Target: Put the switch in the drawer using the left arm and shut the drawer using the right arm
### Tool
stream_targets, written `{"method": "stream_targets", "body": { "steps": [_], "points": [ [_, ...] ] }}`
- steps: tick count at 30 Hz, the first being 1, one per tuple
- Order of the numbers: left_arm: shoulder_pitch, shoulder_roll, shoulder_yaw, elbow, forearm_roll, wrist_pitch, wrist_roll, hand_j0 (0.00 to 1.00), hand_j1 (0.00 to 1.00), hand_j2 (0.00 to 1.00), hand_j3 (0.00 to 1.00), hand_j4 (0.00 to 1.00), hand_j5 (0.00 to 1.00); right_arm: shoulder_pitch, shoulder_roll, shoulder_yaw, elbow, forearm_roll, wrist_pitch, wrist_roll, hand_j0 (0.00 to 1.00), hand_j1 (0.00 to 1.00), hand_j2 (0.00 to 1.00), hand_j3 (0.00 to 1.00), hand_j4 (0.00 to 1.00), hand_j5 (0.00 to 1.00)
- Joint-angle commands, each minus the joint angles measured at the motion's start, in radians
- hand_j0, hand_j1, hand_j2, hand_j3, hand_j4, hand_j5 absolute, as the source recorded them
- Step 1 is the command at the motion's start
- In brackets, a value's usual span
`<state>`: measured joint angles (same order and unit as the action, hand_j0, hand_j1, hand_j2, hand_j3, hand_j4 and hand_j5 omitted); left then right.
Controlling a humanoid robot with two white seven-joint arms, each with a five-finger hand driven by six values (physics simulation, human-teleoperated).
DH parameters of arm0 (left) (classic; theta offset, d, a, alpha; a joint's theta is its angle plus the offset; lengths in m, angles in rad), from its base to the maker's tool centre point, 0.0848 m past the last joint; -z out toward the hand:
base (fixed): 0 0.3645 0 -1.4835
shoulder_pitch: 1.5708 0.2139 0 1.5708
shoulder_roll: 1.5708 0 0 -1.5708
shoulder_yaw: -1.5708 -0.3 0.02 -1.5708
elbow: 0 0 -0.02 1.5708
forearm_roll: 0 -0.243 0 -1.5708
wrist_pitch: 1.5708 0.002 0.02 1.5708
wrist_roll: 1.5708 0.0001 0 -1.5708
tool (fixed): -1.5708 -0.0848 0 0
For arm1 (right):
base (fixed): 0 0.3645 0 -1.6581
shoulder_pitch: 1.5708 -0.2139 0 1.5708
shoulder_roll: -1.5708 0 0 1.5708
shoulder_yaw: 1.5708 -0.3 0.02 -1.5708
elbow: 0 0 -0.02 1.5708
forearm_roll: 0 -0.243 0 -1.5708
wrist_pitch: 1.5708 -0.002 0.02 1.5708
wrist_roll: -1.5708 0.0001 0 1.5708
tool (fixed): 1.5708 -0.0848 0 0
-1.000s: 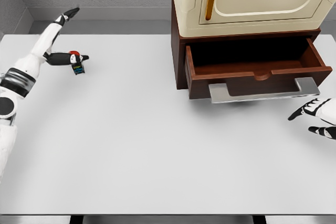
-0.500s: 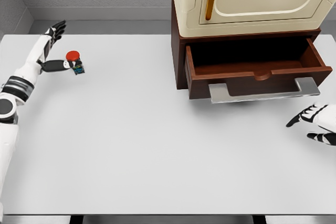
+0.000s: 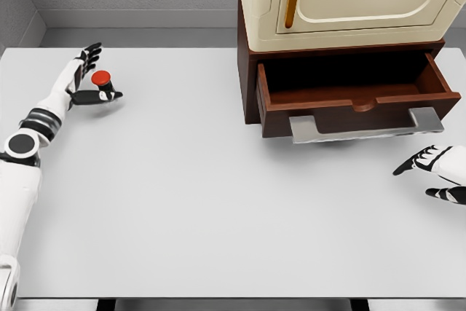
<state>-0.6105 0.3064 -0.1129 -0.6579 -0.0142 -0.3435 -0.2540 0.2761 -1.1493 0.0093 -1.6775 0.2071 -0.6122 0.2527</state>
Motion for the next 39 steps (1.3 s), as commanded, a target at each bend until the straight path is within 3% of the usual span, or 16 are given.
{"method": "stream_targets", "body": {
  "steps": [1,6,18,21,29,39],
  "points": [
    [0.000,-0.004,0.001,0.029,0.003,-0.002,0.001,1.00,1.00,1.00,1.00,1.00,1.00,0.000,-0.004,0.000,0.001,-0.006,0.001,-0.001,0.74,0.74,0.74,0.74,0.74,0.74],
    [0.000,-0.004,-0.001,0.032,0.002,-0.002,0.002,1.00,1.00,1.00,1.00,1.00,1.00,0.000,-0.010,-0.002,0.001,-0.005,0.001,-0.003,0.75,0.75,0.75,0.75,0.75,0.75],
    [0.009,0.011,0.006,0.032,0.003,-0.026,0.002,0.70,0.70,0.70,0.70,0.70,0.70,0.000,-0.010,0.000,0.001,-0.002,0.001,-0.003,0.75,0.75,0.75,0.75,0.75,0.75],
    [0.014,0.010,0.001,0.030,0.003,-0.028,0.002,0.69,0.69,0.69,0.69,0.69,0.69,0.000,-0.012,0.000,0.001,-0.002,0.001,-0.003,0.75,0.75,0.75,0.75,0.75,0.75],
    [0.014,0.010,0.001,0.023,0.003,-0.066,0.002,0.55,0.55,0.55,0.55,0.55,0.55,0.000,-0.010,0.000,0.002,-0.002,0.001,-0.003,0.76,0.76,0.76,0.76,0.76,0.76],
    [0.014,0.010,-0.001,-0.017,0.003,-0.066,-0.001,0.50,0.50,0.50,0.50,0.50,0.50,0.000,-0.010,0.000,0.010,-0.002,0.001,-0.003,0.77,0.77,0.77,0.77,0.77,0.77]
  ]
}}
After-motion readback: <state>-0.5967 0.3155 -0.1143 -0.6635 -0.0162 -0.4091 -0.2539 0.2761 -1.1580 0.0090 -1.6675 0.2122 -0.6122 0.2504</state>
